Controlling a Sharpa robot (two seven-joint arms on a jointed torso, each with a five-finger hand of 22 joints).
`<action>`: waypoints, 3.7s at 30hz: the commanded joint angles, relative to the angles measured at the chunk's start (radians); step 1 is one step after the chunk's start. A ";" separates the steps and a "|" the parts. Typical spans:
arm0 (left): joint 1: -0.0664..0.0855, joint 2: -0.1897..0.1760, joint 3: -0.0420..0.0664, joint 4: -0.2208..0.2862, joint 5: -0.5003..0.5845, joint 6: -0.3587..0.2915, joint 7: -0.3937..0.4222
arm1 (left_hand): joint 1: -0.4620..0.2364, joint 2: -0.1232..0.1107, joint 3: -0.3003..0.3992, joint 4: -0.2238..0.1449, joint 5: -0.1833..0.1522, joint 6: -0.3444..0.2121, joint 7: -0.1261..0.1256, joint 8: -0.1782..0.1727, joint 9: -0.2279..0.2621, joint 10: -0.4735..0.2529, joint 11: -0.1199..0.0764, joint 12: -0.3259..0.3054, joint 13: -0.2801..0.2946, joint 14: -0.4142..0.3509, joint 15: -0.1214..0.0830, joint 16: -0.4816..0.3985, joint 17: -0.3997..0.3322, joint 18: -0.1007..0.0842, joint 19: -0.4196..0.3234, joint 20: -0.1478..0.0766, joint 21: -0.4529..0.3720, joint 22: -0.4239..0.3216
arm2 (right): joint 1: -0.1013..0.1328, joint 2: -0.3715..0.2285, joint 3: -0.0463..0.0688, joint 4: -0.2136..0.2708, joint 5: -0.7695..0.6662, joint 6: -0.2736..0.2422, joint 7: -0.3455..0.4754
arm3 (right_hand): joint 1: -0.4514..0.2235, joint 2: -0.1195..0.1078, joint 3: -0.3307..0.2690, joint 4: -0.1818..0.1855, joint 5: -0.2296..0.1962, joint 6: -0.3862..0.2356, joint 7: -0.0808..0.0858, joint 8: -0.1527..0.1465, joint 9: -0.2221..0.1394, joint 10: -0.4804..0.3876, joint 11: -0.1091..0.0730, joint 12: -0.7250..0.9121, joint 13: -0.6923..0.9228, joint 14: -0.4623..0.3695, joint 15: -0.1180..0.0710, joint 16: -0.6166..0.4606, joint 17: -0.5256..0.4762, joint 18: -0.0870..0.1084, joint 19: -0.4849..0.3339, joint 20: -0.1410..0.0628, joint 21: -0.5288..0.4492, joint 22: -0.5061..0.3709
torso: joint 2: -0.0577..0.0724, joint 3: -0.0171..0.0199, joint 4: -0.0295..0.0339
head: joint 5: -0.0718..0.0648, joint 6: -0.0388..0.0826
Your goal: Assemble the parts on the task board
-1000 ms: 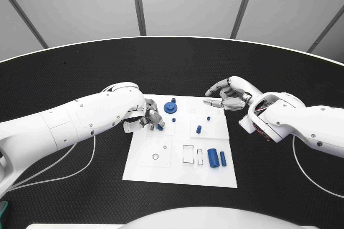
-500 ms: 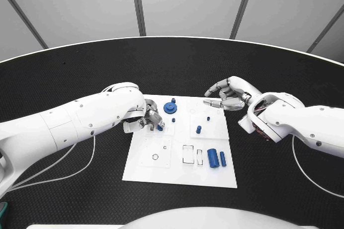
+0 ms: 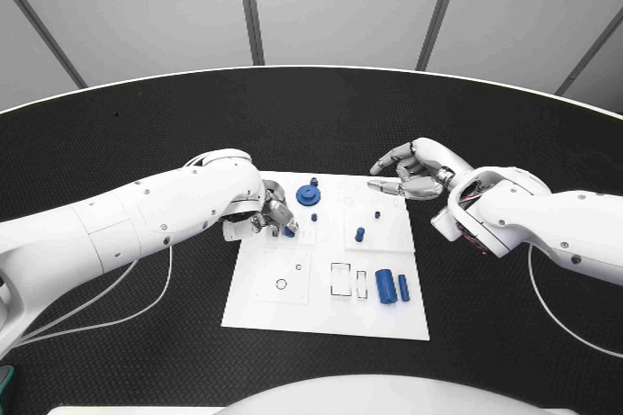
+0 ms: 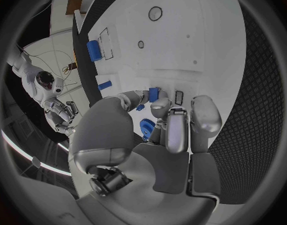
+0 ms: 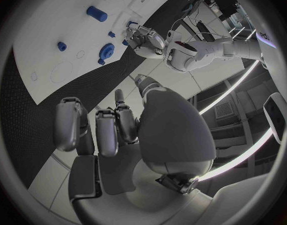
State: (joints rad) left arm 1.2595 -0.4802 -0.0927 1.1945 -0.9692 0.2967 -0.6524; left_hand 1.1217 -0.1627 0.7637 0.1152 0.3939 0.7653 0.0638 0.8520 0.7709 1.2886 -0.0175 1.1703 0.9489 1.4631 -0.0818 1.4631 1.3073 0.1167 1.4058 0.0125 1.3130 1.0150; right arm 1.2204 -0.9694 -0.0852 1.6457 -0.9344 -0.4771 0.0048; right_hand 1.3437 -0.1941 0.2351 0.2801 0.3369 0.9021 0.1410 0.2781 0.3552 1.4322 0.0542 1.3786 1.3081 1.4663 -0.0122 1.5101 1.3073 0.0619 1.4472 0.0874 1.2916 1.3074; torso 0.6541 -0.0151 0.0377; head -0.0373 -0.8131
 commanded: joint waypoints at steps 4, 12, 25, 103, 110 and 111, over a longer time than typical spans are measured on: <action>0.000 0.002 0.000 0.000 0.000 0.000 0.001 | 0.015 0.005 0.121 -0.128 0.005 0.005 -0.002 -0.003 0.000 0.006 -0.002 0.005 0.000 0.062 -0.002 -0.005 0.106 -0.014 0.000 0.007 0.000 0.001 | 0.000 0.001 0.000 -0.002 0.000 0.001 0.001 | 0.009 -0.002 0.008 0.000 0.003 0.001 -0.002 0.003 -0.001 0.004 -0.001 0.003 0.090 0.073 -0.009 -0.006 0.124 0.009 0.001 -0.007 -0.006 0.023 | 0.000 0.0002 0.0001 | -0.001 0.000; 0.000 0.004 0.000 0.001 0.000 0.005 0.001 | 0.015 0.005 0.121 -0.128 0.005 0.005 -0.002 -0.003 0.000 0.006 -0.002 0.005 0.000 0.062 -0.002 -0.005 0.106 -0.014 0.000 0.007 0.000 0.001 | 0.000 0.002 0.000 -0.003 0.000 0.001 0.001 | 0.009 -0.003 0.010 0.000 0.004 0.001 -0.002 0.004 -0.001 0.004 -0.001 0.003 0.090 0.073 -0.010 -0.006 0.124 0.009 0.001 -0.007 -0.006 0.023 | 0.001 0.0005 -0.0001 | -0.003 0.001; 0.002 0.003 0.000 -0.001 -0.001 0.040 0.002 | 0.014 0.003 0.121 -0.129 0.003 0.006 -0.002 -0.003 0.000 0.008 -0.002 0.007 0.002 0.062 -0.002 -0.005 0.106 -0.015 0.001 0.007 0.002 0.004 | -0.001 0.002 0.000 -0.003 0.000 0.001 0.001 | 0.009 -0.003 0.010 0.000 0.004 0.001 -0.002 0.004 -0.001 0.004 -0.001 0.003 0.090 0.073 -0.010 -0.006 0.124 0.009 0.001 -0.007 -0.006 0.023 | 0.001 0.0002 -0.0001 | -0.005 0.000; 0.037 0.000 0.001 0.001 0.016 0.124 0.001 | 0.009 0.017 0.127 -0.115 -0.088 -0.009 0.002 -0.007 0.001 -0.003 0.003 0.006 -0.010 0.062 0.004 -0.007 0.105 -0.012 -0.009 0.011 -0.006 -0.010 | -0.002 0.009 0.000 -0.012 0.000 0.007 0.000 | 0.011 -0.003 0.013 -0.001 0.005 0.000 -0.002 0.005 -0.002 0.005 -0.001 0.004 0.091 0.074 -0.010 -0.006 0.125 0.009 0.001 -0.007 -0.007 0.023 | 0.001 0.0000 0.0005 | -0.004 0.001; 0.037 -0.005 0.001 0.003 0.015 0.100 0.008 | 0.010 0.017 0.128 -0.116 -0.089 -0.009 0.002 -0.007 0.001 -0.004 0.003 0.006 -0.011 0.062 0.004 -0.007 0.105 -0.012 -0.010 0.011 -0.007 -0.011 | -0.002 0.010 0.000 -0.014 0.000 0.007 0.001 | 0.011 -0.003 0.013 -0.001 0.005 0.000 -0.002 0.005 -0.002 0.005 -0.001 0.004 0.091 0.074 -0.010 -0.006 0.125 0.009 0.001 -0.007 -0.007 0.023 | 0.001 -0.0007 -0.0001 | -0.003 0.002; 0.037 -0.007 0.001 0.004 0.015 0.097 0.009 | 0.010 0.017 0.128 -0.116 -0.089 -0.009 0.002 -0.007 0.001 -0.004 0.003 0.006 -0.011 0.062 0.004 -0.007 0.105 -0.012 -0.010 0.011 -0.007 -0.011 | -0.002 0.010 0.000 -0.014 0.000 0.007 0.001 | 0.011 -0.003 0.013 -0.001 0.005 0.000 -0.002 0.005 -0.002 0.005 -0.001 0.004 0.091 0.074 -0.010 -0.006 0.125 0.009 0.001 -0.007 -0.007 0.023 | 0.001 -0.0007 -0.0001 | -0.003 0.002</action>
State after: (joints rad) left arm 1.2963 -0.4853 -0.0921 1.1975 -0.9543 0.3971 -0.6448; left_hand 1.1275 -0.1563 0.7668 0.1176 0.3011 0.7575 0.0750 0.8420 0.7699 1.2900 -0.0121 1.1736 0.9387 1.4631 -0.0817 1.4591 1.3073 0.1167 1.3986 0.0198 1.3130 1.0050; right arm 1.2187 -0.9593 -0.0853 1.6320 -0.9344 -0.4699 0.0055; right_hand 1.3477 -0.1980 0.2407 0.2799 0.3368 0.9021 0.1410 0.2780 0.3547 1.4322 0.0542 1.3786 1.3073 1.4663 -0.0122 1.5101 1.3073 0.0619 1.4472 0.0874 1.2875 1.3073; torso 0.6548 -0.0154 0.0378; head -0.0406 -0.8116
